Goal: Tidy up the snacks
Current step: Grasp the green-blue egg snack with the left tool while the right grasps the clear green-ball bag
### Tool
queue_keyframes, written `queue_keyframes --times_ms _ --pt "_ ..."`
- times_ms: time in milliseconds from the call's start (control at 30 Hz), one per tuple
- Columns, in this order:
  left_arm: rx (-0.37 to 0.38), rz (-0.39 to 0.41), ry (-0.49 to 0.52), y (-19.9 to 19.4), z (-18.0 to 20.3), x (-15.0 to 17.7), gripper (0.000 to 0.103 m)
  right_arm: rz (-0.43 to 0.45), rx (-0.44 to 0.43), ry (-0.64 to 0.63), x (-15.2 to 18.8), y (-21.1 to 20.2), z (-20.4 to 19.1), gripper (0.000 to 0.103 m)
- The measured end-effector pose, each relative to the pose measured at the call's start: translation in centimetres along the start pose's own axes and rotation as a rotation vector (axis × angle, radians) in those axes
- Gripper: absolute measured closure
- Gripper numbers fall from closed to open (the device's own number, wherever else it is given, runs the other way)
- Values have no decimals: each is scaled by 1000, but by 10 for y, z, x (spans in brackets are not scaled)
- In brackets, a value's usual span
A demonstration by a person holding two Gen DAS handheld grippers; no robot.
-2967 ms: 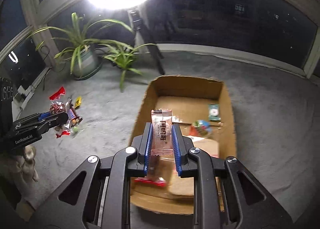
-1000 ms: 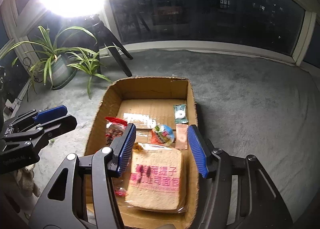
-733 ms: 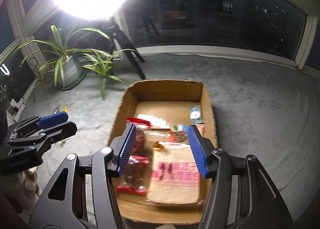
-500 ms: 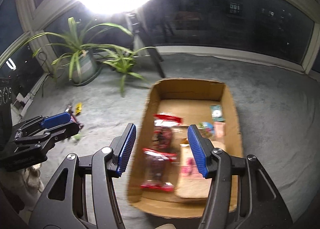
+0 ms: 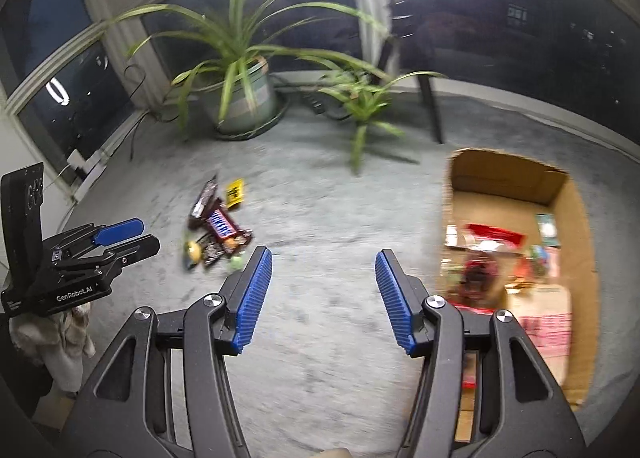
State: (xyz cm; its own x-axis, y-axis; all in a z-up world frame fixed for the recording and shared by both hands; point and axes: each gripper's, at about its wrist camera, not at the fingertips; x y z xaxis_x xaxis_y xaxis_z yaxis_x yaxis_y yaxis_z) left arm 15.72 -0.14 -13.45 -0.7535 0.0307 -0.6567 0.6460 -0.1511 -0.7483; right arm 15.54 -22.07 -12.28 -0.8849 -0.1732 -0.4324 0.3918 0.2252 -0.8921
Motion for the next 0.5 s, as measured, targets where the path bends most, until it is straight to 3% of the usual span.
queue_keyframes --times_ms 200,500 --pt "-7 -42 3 10 -22 16 52 -65 -35 -58 9 36 -34 47" --pt "57 -89 15 34 -30 24 52 -158 -45 -138 19 80 -57 47"
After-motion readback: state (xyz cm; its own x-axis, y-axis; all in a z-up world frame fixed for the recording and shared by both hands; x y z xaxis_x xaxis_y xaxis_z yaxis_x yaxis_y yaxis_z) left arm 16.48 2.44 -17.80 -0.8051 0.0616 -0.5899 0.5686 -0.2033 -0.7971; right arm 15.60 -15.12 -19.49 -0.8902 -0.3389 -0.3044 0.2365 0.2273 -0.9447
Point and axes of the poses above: each gripper's, at about its wrist camera, not at the fingertips, and y roughly the way its jaws point, z to its right, x to its underside, and after that the axes turned 9 degrees about y, right-handed
